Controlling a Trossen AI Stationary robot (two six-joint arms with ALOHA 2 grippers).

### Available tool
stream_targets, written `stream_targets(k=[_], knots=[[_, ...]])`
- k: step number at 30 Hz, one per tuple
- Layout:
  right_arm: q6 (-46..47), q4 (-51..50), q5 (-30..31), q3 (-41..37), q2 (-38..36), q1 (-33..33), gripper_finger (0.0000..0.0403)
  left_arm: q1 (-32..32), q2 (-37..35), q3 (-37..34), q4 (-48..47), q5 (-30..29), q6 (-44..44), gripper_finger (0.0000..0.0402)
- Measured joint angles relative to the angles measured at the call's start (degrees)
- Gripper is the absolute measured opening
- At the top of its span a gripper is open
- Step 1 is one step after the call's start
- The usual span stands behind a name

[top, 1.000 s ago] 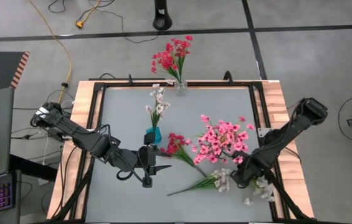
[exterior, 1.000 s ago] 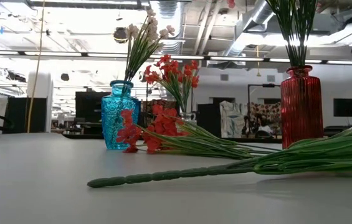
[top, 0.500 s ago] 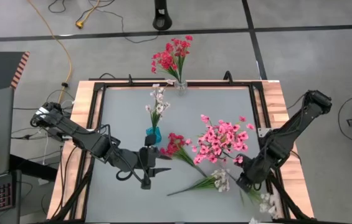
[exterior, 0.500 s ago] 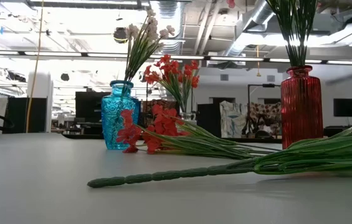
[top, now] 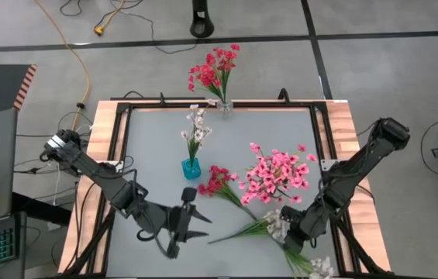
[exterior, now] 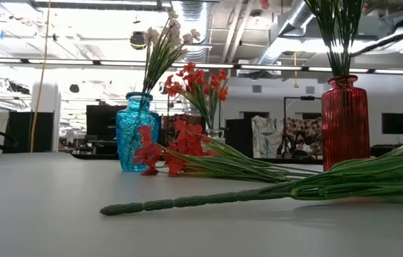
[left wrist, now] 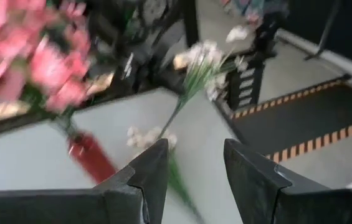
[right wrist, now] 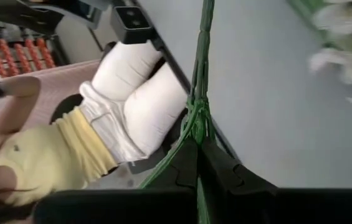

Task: Sort flowers into vase by color
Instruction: Put the right white flower into the blue vase

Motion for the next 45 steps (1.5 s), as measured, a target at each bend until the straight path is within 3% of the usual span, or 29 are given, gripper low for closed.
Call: stream_targets(k=[19,30,37,45], knots=[[0.3,28.1,0.2,0.0,13.1,-5.3,0.0035,-1.8,16.8,0.0,22.8,-1.6,13.6,0.0143],[3.9,28.6,0.7,0.0,13.3,-6.9,0.0035,-0.4,25.4,0.0,36.0,-2.2,21.0,0.0143],[6.7,29.1,0.7,0.0,13.3,-8.3,0.0034,0.8,28.6,3.0,35.9,-3.6,21.6,0.0143],[10.5,29.8,0.7,0.0,13.3,-9.6,0.0034,1.5,33.5,9.5,26.4,-5.7,23.0,0.0143]])
